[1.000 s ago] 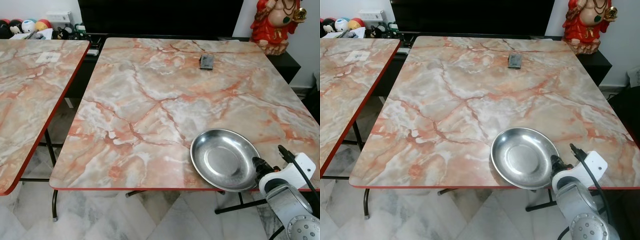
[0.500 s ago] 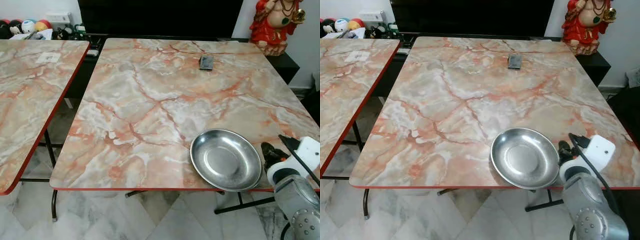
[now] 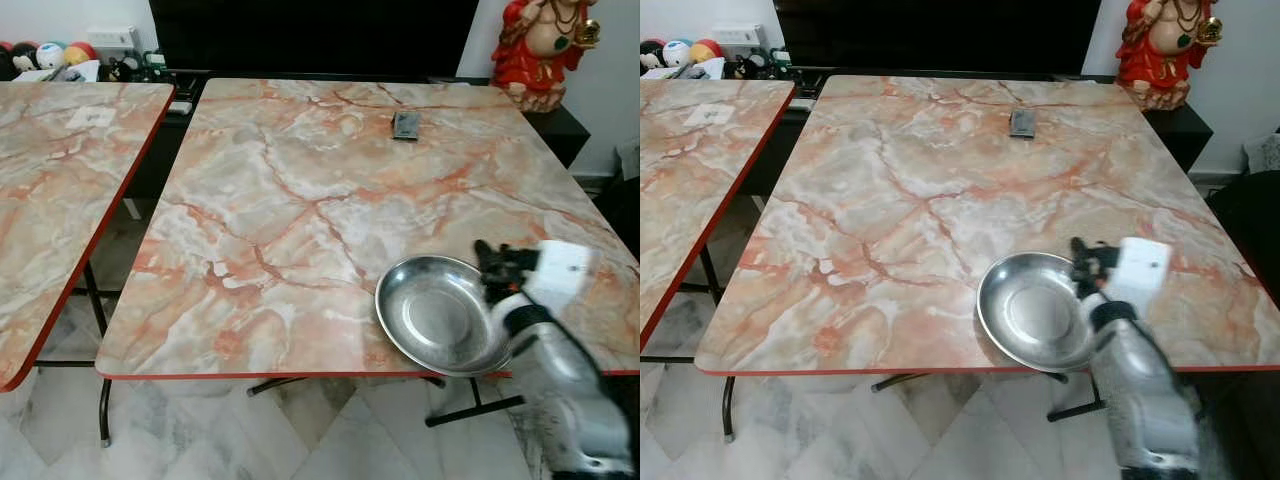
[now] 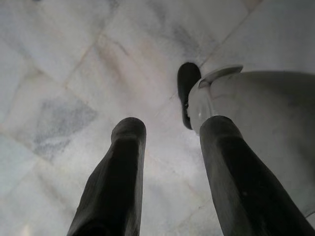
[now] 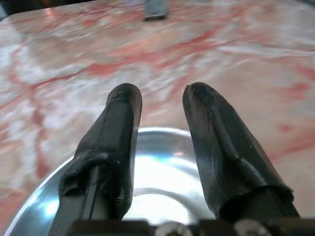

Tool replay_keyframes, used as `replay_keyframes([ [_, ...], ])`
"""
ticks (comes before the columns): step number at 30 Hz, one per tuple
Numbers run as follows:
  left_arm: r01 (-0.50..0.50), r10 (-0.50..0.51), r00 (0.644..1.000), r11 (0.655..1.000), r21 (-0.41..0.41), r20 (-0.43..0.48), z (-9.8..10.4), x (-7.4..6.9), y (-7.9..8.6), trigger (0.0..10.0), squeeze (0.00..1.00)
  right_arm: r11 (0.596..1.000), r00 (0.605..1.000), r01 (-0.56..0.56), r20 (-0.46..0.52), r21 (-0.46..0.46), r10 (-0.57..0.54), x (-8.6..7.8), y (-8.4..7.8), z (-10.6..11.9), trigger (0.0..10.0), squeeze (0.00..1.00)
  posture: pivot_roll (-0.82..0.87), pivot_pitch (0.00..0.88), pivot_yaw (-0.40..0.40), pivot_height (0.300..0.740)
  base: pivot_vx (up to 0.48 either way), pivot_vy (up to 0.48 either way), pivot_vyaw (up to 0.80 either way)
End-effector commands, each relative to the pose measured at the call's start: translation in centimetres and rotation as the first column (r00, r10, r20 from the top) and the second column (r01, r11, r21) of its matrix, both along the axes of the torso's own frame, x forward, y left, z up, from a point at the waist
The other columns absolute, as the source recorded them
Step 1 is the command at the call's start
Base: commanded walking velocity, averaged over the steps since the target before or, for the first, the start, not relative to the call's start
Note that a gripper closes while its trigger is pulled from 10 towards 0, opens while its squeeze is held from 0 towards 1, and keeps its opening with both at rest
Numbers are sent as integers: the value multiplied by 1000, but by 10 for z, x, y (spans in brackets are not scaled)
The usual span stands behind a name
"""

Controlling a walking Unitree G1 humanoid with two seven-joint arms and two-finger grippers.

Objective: Setting the table

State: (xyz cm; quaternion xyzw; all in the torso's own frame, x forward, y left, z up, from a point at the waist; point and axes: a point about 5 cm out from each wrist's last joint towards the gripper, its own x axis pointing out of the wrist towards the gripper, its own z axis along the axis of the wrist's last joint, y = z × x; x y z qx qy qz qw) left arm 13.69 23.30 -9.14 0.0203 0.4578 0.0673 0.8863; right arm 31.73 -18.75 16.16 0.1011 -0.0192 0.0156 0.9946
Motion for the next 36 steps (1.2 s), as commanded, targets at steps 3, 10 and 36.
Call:
replay_keyframes([
  [3,-40,40,999,999,18,-34,-5,-20,6,10000,0,999,999,-27,37,-38,28,-2,6,-3,10000,0,9,154,-43,740,0,0,0],
  [10,-57,56,998,998,38,21,5,6,12,10000,0,999,1000,8,28,-40,-6,-14,10,-24,10000,0,19,139,-44,740,0,0,0],
  [36,-67,66,997,997,44,39,9,10,22,10000,0,999,993,-6,114,-46,11,-14,28,-39,10000,0,44,58,10,740,0,57,92],
])
